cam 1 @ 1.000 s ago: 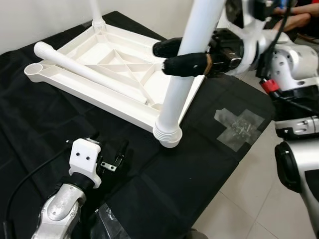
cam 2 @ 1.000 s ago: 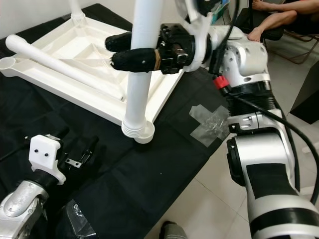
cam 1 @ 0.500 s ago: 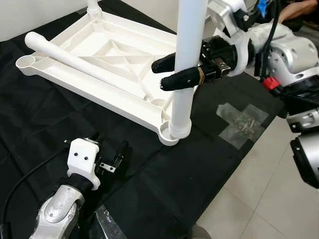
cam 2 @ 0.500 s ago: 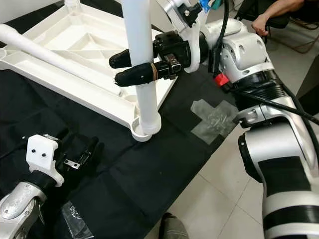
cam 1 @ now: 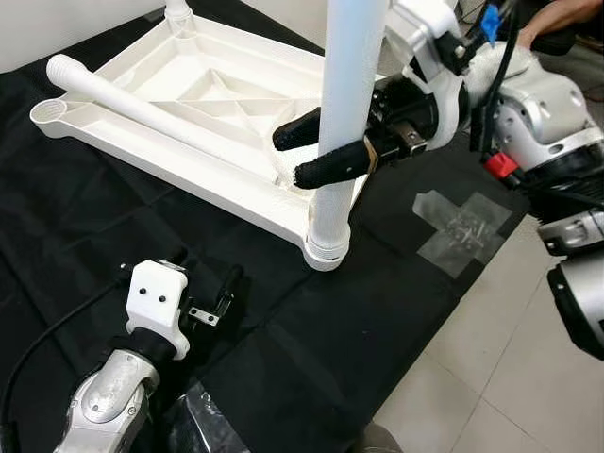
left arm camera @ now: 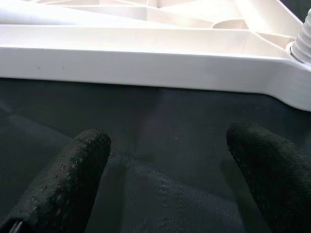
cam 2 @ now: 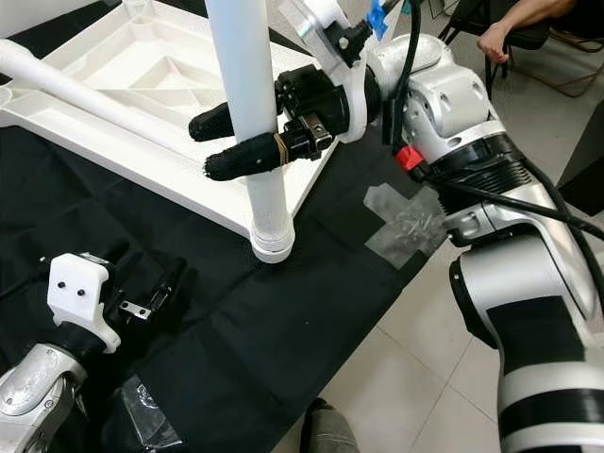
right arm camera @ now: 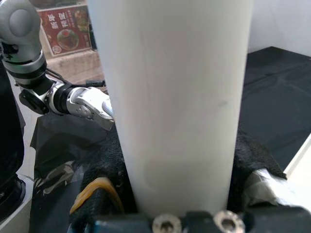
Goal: Building children table
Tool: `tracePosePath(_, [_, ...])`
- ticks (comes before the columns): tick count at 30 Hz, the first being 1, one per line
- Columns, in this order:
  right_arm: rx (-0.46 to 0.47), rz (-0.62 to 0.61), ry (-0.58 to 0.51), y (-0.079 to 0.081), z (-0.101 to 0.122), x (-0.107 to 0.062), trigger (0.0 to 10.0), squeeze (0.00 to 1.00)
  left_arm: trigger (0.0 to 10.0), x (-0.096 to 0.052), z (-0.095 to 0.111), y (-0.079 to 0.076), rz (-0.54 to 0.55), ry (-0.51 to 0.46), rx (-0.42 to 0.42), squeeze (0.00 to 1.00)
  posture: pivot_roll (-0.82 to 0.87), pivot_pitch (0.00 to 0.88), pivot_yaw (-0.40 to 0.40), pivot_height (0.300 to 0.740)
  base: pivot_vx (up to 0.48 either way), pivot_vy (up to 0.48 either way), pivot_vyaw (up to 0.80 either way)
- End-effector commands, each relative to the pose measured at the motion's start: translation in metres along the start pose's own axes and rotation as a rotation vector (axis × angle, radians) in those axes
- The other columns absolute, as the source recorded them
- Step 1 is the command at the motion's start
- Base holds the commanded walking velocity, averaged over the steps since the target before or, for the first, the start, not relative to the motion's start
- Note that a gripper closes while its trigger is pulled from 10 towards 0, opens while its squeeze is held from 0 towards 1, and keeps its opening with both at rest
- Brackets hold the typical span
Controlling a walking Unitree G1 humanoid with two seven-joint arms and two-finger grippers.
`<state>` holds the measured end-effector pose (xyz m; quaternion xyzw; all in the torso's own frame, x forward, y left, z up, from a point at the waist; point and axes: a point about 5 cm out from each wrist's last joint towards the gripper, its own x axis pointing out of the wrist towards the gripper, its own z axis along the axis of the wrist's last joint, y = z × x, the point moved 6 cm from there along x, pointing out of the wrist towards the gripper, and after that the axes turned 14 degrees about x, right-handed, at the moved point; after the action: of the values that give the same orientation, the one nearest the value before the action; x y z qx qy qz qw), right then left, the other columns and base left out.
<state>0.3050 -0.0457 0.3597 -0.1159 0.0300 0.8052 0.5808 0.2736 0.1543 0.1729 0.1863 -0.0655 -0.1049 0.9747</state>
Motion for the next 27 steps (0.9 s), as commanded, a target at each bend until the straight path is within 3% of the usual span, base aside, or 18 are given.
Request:
tracePosePath(1, [0.008, 0.057, 0.013, 0.007, -0.007, 0.005, 10.0, 0.0, 10.0, -0.005, -0.001, 0.003, 0.002, 0.014, 0.016, 0.0, 0.03, 0.331, -0.027, 0.74, 0.0, 0.0, 0.0])
tracePosePath(14, [0.025, 0.055, -0.026, 0.01, -0.007, -0.001, 10.0, 0.0, 10.0, -0.005, 0.0, 0.003, 0.0, 0.017, 0.016, 0.0, 0.02, 0.332, -0.027, 0.74, 0.0, 0.0, 0.0])
tracePosePath(27, [0.082, 0.072, -0.145, 0.015, -0.004, -0.01, 10.0, 0.0, 10.0, -0.004, 0.0, 0.002, -0.003, 0.017, 0.016, 0.0, 0.02, 0.33, -0.022, 0.74, 0.0, 0.0, 0.0])
